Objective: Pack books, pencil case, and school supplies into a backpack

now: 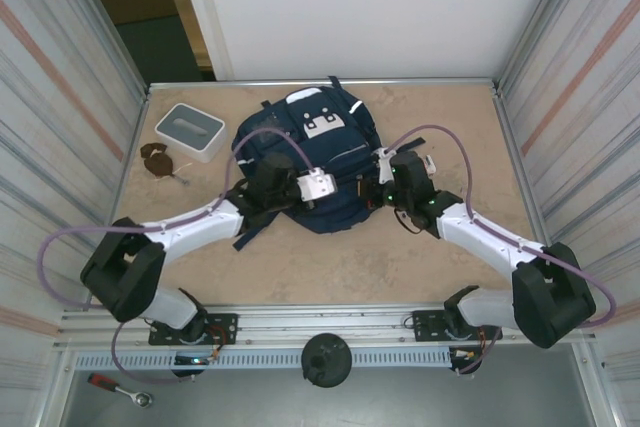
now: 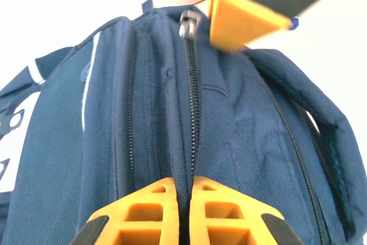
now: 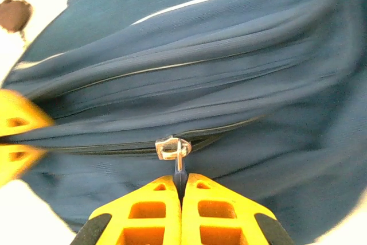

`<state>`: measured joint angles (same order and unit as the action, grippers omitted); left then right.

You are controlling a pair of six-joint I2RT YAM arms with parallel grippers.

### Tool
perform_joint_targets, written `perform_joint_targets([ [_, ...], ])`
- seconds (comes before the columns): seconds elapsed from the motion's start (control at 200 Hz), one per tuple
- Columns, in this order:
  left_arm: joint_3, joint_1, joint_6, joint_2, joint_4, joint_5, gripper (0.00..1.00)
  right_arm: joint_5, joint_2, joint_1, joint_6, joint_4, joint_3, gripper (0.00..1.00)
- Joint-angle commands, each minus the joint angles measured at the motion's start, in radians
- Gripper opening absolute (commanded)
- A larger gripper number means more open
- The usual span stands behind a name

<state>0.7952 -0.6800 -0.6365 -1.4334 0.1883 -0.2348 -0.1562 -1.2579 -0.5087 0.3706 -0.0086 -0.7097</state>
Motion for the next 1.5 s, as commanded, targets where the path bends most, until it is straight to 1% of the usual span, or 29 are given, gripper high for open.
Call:
perform_joint_targets([
  [0.0, -0.070, 0.092, 0.085, 0.111, 0.106, -0.073, 0.02, 0.059, 0.004, 0.083, -0.002, -0.045, -0.006, 0.00],
  [0.11, -0.104, 0.139, 0.110, 0.130, 0.132, -0.069, 0.04, 0.014, -0.005, 0.072, 0.007, 0.009, -0.003, 0.00],
  [0.19, -0.090, 0.142, 0.110, 0.114, 0.108, -0.033, 0.11, 0.004, -0.025, 0.044, 0.009, 0.028, -0.013, 0.00],
  [0.276, -0.051, 0.140, 0.108, 0.100, 0.043, -0.054, 0.27, 0.001, -0.044, 0.018, 0.011, 0.034, -0.026, 0.00],
  [0.326, -0.033, 0.137, 0.112, 0.098, 0.009, -0.067, 0.34, -0.003, -0.051, 0.007, 0.014, 0.038, -0.031, 0.00],
  [0.421, -0.029, 0.117, 0.108, 0.114, -0.006, -0.071, 0.45, -0.007, -0.048, -0.010, 0.019, 0.045, -0.031, 0.00],
  [0.501, -0.031, 0.090, 0.094, 0.129, -0.009, -0.067, 0.52, -0.008, -0.043, -0.020, 0.022, 0.047, -0.033, 0.00],
  [0.611, 0.000, 0.032, 0.051, 0.113, -0.052, -0.022, 0.56, -0.011, -0.037, -0.027, 0.026, 0.049, -0.034, 0.00],
  [0.756, 0.078, -0.053, -0.020, 0.026, -0.102, 0.085, 0.56, -0.011, -0.026, -0.035, 0.028, 0.052, -0.035, 0.00],
  [0.862, 0.136, -0.098, -0.060, -0.049, -0.115, 0.147, 0.56, -0.012, -0.016, -0.040, 0.029, 0.049, -0.034, 0.00],
  [1.002, 0.195, -0.117, -0.086, -0.133, -0.115, 0.196, 0.53, -0.016, 0.001, -0.047, 0.029, 0.052, -0.028, 0.00],
  [1.087, 0.198, -0.116, -0.096, -0.154, -0.100, 0.221, 0.48, -0.010, 0.008, -0.047, 0.026, 0.049, -0.018, 0.00],
  [1.142, 0.191, -0.115, -0.105, -0.156, -0.087, 0.234, 0.41, 0.000, 0.012, -0.046, 0.017, 0.042, -0.012, 0.00],
  [1.217, 0.173, -0.105, -0.111, -0.145, -0.071, 0.242, 0.24, 0.020, 0.018, -0.040, 0.000, 0.023, -0.005, 0.00],
  [1.298, 0.139, -0.080, -0.101, -0.102, -0.058, 0.202, 0.06, 0.046, 0.024, -0.020, -0.017, -0.004, 0.000, 0.00],
  [1.333, 0.116, -0.064, -0.089, -0.075, -0.046, 0.168, 0.01, 0.057, 0.025, -0.005, -0.020, -0.016, 0.003, 0.00],
  [1.353, 0.102, -0.052, -0.081, -0.058, -0.038, 0.148, 0.00, 0.059, 0.025, 0.007, -0.022, -0.022, 0.004, 0.00],
  [1.493, -0.013, 0.053, 0.012, 0.065, 0.057, -0.019, 0.00, 0.054, 0.006, 0.088, -0.029, -0.031, 0.008, 0.00],
])
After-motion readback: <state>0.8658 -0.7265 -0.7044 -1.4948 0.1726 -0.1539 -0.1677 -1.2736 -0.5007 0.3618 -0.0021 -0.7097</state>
